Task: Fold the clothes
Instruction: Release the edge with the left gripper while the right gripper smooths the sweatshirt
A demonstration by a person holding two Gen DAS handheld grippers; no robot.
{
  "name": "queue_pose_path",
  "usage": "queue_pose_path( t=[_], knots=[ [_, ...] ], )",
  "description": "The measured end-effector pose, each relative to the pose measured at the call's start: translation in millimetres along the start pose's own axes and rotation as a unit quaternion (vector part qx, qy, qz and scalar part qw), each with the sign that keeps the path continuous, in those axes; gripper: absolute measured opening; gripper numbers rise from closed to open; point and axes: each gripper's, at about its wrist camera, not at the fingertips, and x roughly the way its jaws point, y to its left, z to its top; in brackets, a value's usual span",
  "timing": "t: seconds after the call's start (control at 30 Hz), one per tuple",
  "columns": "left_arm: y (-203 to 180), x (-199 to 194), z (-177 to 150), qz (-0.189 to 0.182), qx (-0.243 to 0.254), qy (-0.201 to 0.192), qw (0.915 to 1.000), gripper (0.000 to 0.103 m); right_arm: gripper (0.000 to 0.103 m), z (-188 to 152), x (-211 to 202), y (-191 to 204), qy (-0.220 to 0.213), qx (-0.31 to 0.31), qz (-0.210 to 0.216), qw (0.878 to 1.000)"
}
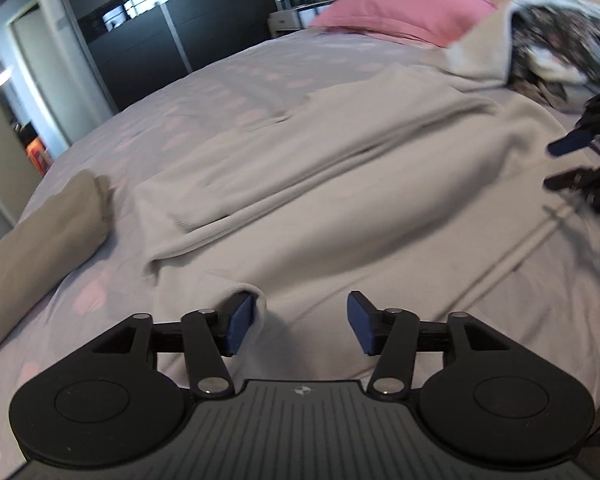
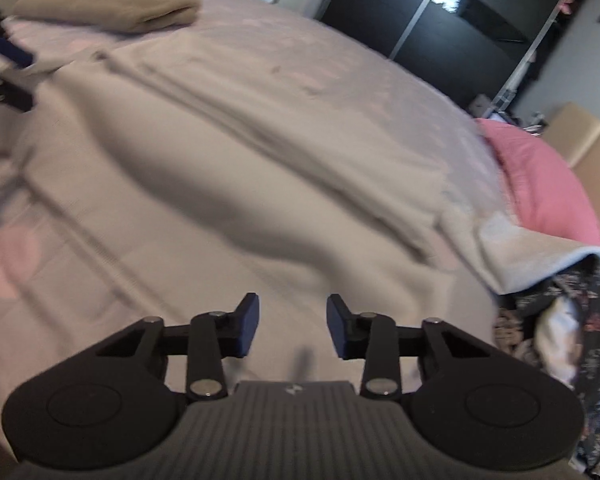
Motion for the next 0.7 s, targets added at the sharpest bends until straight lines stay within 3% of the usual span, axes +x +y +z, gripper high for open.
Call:
queue_pose_path(
  t=[0.17, 0.33, 0.5, 0.6, 0.67, 0.7],
  knots=[
    [-24, 10, -2, -0.018, 0.051, -0.005, 0.9985, 0.052, 0.038, -12, 4, 36, 0.001, -0.071, 0.041, 0.997],
    [-40, 13, -4, -0.024, 0.080, -0.011, 0.9964, 0.054, 0.038, -18, 7, 46, 0.000, -0.117, 0.035, 0.993],
    [-42, 8, -3, -0.006, 0.096, -0.026, 0.9951, 0.055, 0.038, -19, 6, 49, 0.000, -0.133, 0.029, 0.991],
    [-34, 10, -2, 0.017, 0.080, -0.007, 0.9967, 0.047, 0.039, -20, 5, 48, 0.003, -0.129, 0.030, 0.991],
    [-24, 9, -1, 0.023, 0.055, 0.014, 0.9981, 0.034, 0.040, -19, 5, 48, 0.005, -0.125, 0.032, 0.992],
    [-20, 8, -3, 0.036, 0.047, 0.023, 0.9980, 0.034, 0.040, -19, 5, 48, 0.006, -0.126, 0.032, 0.992]
  ],
)
